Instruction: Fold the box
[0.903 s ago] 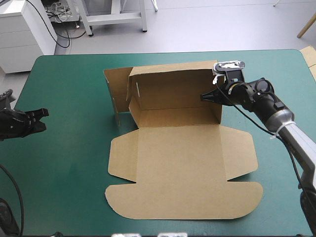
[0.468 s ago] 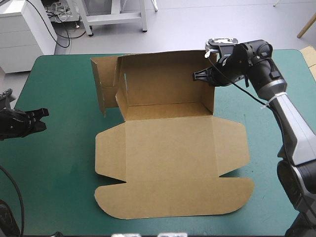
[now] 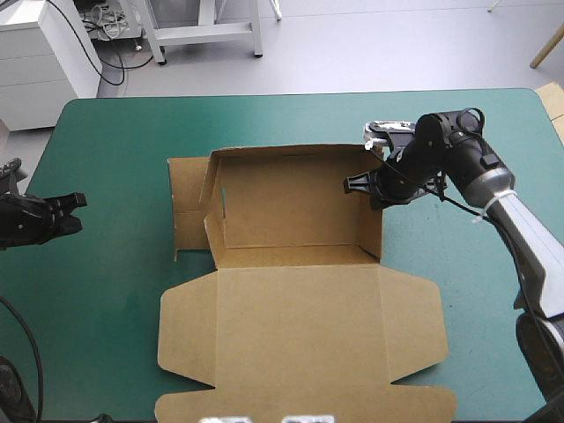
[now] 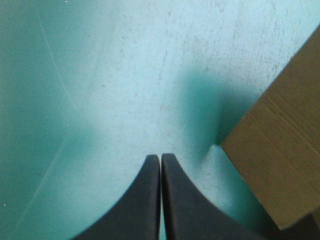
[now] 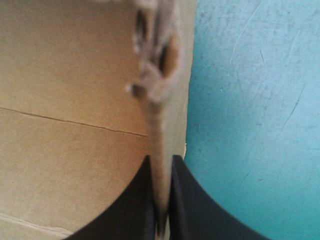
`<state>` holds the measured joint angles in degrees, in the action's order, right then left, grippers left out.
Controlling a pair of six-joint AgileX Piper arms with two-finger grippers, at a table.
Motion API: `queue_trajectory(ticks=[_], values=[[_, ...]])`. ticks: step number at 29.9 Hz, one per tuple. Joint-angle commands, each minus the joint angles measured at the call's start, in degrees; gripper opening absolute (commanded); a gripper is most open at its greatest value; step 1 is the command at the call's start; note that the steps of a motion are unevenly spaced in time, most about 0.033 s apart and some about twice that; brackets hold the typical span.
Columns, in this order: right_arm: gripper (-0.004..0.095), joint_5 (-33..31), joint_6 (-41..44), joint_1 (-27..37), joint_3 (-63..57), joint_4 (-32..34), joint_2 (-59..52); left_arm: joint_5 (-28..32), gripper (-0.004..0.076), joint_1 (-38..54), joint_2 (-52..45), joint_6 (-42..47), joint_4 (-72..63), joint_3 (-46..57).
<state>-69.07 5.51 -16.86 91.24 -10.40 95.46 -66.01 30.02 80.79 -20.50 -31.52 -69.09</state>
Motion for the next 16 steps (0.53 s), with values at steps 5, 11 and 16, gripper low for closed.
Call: queue_trajectory(ticks=[5,11,16], values=[[-0.0017,2.04,-1.05,0.11,-0.30,6.33,-1.65,1.05,-0.0008,0.00,-2.07,0.10,-2.66,-1.44],[-0.0018,5.78,-2.14,0.11,2.50,7.17,3.83,0.40,-0.0008,0.00,-2.07,0.10,-3.13,-1.44],[-0.0017,9.82,-5.51,0.11,6.55,7.41,7.14,0.19,-0.0008,0.00,-2.07,0.10,-3.83,-1.44]])
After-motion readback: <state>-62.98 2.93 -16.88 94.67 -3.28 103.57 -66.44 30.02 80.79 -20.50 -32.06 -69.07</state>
